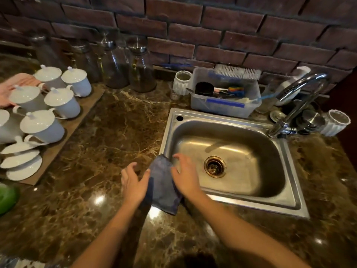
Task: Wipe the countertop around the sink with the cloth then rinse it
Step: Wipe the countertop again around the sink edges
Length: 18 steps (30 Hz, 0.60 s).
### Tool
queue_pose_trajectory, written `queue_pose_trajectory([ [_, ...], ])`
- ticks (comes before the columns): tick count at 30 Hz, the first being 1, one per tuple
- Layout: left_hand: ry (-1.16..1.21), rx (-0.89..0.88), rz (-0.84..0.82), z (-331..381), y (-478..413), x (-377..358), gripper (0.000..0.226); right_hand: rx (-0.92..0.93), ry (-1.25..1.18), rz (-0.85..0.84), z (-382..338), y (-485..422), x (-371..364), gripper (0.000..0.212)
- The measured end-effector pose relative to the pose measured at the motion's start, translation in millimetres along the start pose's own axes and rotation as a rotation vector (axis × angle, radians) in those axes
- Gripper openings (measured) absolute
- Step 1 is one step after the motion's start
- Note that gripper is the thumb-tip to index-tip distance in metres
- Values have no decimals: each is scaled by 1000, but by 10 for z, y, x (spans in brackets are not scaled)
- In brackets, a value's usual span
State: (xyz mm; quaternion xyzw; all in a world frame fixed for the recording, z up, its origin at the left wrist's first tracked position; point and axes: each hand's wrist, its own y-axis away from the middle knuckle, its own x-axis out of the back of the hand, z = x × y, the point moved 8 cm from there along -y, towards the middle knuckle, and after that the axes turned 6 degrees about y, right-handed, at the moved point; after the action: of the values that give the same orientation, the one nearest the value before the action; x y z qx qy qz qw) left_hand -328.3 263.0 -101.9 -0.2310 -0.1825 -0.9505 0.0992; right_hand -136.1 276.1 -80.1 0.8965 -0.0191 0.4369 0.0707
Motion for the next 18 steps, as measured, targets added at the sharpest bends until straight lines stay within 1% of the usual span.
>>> queue_pose_trajectory([
  [1, -53, -42, 16, -53, -74, 44, 51, 33, 44, -47, -108, 63, -180, 42],
  [2, -127, -88, 45, -86, -138, 105, 49, 41, 111, -138, -200, 124, -383, 53],
  [4, -284, -142, 78, -225, -329, 231, 46, -73, 270, -302, -185, 186, -836, 78],
  [5, -361, -141, 78, -310, -434, 303, 45, -113, 342, -303, -165, 179, -976, 86],
  [6, -436, -134, 71, -386, -541, 374, 45, -120, 413, -248, -179, 129, -1032, 91],
  [8, -549, -140, 52, -536, -700, 478, 46, -103, 529, -150, -194, 2, -1103, 90],
  [9, -596, -181, 47, -573, -739, 486, 46, -97, 544, -109, -183, -103, -1116, 89],
  [11, -690, -252, 30, -626, -758, 445, 49, -107, 511, -93, -118, -382, -1145, 85],
  [12, -720, -253, 19, -686, -789, 410, 53, -123, 495, -96, -93, -574, -1154, 80],
  [16, -776, -254, 30, -703, -796, 393, 59, -119, 504, -39, -38, -1278, -1096, 68],
  [18, -773, -265, 27, -722, -792, 382, 59, -148, 513, 25, 12, -1627, -1025, 65],
])
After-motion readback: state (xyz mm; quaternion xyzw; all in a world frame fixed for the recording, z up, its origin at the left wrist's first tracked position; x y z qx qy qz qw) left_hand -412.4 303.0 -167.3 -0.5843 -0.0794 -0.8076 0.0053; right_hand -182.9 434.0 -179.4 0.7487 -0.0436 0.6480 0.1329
